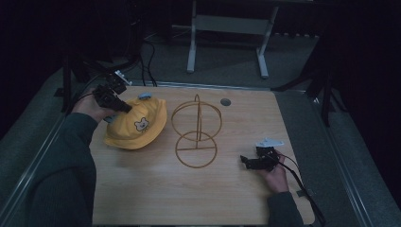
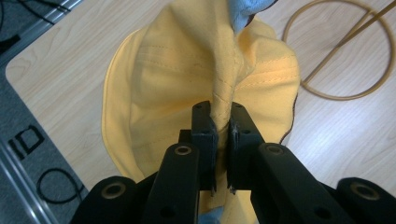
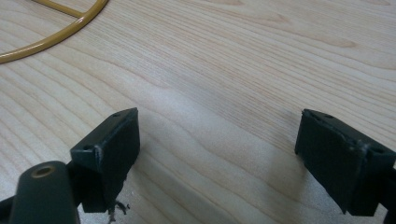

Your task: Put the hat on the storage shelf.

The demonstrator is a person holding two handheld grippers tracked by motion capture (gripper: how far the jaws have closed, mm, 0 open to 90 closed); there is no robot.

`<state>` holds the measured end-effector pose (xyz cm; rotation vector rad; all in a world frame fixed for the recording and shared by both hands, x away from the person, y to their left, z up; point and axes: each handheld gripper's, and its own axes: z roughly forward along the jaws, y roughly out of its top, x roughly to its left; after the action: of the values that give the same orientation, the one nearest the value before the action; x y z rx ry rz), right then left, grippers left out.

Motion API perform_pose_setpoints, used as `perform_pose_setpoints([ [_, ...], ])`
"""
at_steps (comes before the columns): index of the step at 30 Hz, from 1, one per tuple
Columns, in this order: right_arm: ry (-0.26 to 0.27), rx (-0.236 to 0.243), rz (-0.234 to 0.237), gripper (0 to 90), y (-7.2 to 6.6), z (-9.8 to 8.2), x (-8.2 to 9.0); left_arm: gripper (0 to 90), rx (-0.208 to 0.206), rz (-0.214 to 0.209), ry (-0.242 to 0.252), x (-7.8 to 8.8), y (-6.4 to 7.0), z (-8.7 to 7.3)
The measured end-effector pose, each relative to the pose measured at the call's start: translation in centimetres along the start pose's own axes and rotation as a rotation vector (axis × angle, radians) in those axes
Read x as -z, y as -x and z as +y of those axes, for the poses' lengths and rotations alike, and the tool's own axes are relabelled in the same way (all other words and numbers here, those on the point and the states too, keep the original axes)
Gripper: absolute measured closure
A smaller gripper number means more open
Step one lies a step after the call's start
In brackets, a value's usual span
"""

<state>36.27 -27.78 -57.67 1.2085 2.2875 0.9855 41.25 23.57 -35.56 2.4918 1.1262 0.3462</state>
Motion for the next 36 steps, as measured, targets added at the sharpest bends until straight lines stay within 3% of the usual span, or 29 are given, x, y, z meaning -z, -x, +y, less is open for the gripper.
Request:
perform_pose_setpoints([
  [15,0.000,0.000,0.000,13.8,0.0,0.0,0.0,83.6,-0.018,0.004,0.022,1.3,0.2,0.9],
  [29,0.001,0.002,0.000,13.8,0.0,0.0,0.0,83.7,-0.032,-0.025,0.075,2.6,0.3,1.1],
  [36,0.000,0.002,0.000,13.8,0.0,0.0,0.0,83.7,-0.036,-0.008,0.080,2.9,0.3,1.2],
])
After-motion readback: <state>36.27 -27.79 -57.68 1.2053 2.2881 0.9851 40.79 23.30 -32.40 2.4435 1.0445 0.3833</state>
